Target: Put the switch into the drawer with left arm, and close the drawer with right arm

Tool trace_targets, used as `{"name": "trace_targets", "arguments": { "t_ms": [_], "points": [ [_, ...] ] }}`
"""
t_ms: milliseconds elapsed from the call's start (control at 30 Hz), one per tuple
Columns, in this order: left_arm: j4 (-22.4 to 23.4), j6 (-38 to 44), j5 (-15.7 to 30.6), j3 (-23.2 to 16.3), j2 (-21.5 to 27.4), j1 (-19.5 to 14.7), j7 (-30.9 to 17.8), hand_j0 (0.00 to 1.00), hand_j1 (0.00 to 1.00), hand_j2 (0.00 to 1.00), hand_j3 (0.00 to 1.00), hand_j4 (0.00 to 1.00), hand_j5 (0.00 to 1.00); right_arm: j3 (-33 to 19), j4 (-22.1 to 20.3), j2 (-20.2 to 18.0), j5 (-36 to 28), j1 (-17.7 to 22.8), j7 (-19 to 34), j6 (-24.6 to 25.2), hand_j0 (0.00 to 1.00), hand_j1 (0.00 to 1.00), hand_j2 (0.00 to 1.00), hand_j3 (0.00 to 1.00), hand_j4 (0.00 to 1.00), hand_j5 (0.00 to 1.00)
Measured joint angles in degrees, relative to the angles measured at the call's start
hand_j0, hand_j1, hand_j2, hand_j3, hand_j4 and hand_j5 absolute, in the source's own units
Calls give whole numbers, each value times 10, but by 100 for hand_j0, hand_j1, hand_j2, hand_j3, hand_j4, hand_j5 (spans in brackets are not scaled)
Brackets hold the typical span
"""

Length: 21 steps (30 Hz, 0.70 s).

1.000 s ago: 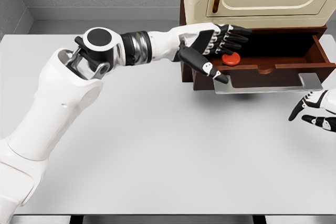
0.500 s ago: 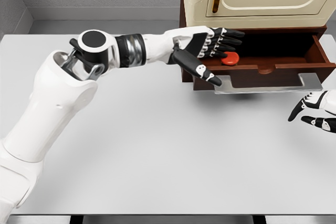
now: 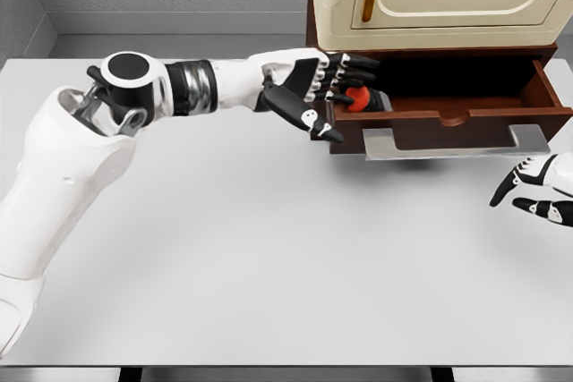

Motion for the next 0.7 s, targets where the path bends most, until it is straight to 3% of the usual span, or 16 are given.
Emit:
{"name": "trace_targets", "arguments": {
  "t_ms": [233, 367, 433, 533, 633, 700],
  "points": [
    [-37, -13, -37, 11, 20, 0, -5, 100, 100, 100, 100, 100, 100, 24, 0, -4, -1, -40, 0, 0, 51, 51, 51, 51, 51, 51],
    [-77, -23, -34, 12, 50, 32, -9, 100, 100, 100, 100, 100, 100, 37, 0, -4, 0, -47, 0, 0, 50, 50, 50, 50, 50, 50],
    [-92, -78, -31, 12, 84, 47, -14, 100, 100, 100, 100, 100, 100, 39, 0, -4, 0, -47, 0, 0, 49, 49, 49, 49, 49, 49],
    [-101, -236, -31, 13, 151, 80, -17, 100, 100, 100, 100, 100, 100, 41, 1, -4, 0, -51, 0, 0, 48, 48, 48, 48, 48, 48],
    [-105, -416, -33, 37, 216, 213, -19, 100, 100, 100, 100, 100, 100, 41, 6, -4, 1, -62, 0, 0, 48, 48, 48, 48, 48, 48],
    [-92, -536, -40, 80, 254, 316, -19, 100, 100, 100, 100, 100, 100, 48, 9, -4, 0, -83, 0, 0, 48, 48, 48, 48, 48, 48]
  ]
}}
